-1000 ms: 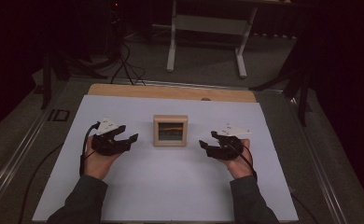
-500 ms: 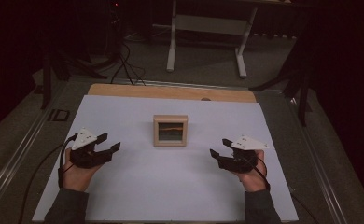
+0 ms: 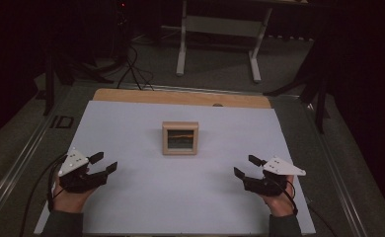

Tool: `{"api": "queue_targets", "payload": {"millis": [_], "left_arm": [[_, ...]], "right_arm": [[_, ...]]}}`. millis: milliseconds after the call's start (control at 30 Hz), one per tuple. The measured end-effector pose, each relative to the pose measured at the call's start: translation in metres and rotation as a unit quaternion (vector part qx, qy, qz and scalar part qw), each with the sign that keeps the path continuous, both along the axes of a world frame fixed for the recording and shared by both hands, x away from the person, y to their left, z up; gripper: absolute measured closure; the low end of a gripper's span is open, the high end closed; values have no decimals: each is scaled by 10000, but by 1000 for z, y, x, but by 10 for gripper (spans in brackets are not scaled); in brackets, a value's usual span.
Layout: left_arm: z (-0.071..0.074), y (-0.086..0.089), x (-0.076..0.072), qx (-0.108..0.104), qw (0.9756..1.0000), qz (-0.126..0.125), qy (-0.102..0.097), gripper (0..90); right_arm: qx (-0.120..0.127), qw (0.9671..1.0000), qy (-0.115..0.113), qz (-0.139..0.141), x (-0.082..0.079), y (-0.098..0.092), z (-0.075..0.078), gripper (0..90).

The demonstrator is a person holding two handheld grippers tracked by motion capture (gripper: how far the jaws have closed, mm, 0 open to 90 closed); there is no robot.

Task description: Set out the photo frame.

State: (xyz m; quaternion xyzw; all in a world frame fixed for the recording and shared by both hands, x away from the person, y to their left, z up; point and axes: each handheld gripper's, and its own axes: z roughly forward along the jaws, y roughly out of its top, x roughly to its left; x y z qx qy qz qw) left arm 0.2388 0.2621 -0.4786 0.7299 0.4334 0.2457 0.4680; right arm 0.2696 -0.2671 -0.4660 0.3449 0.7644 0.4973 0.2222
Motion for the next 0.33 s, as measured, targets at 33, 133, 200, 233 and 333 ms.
{"api": "queue_targets", "payload": {"millis": [33,133,200,233,333], "left_arm": [[-1,1,-2,-4,10000,15,-6,374],[-6,2,-6,-38,10000,-4,18,373],[-9,3,-12,56,10000,-8,32,372],[-9,3,-14,84,10000,13,16,370],[-10,5,-17,108,9999,99,-78,370]], "right_arm": [[43,10000,-30,-11,-2,-2,-1,272],[143,9999,-77,-59,-7,-8,-2,272],[260,9994,-149,-151,-13,-18,-5,272],[278,9993,-189,-177,-15,-21,-6,272],[379,9987,-199,-260,-19,-27,-9,272]]}}
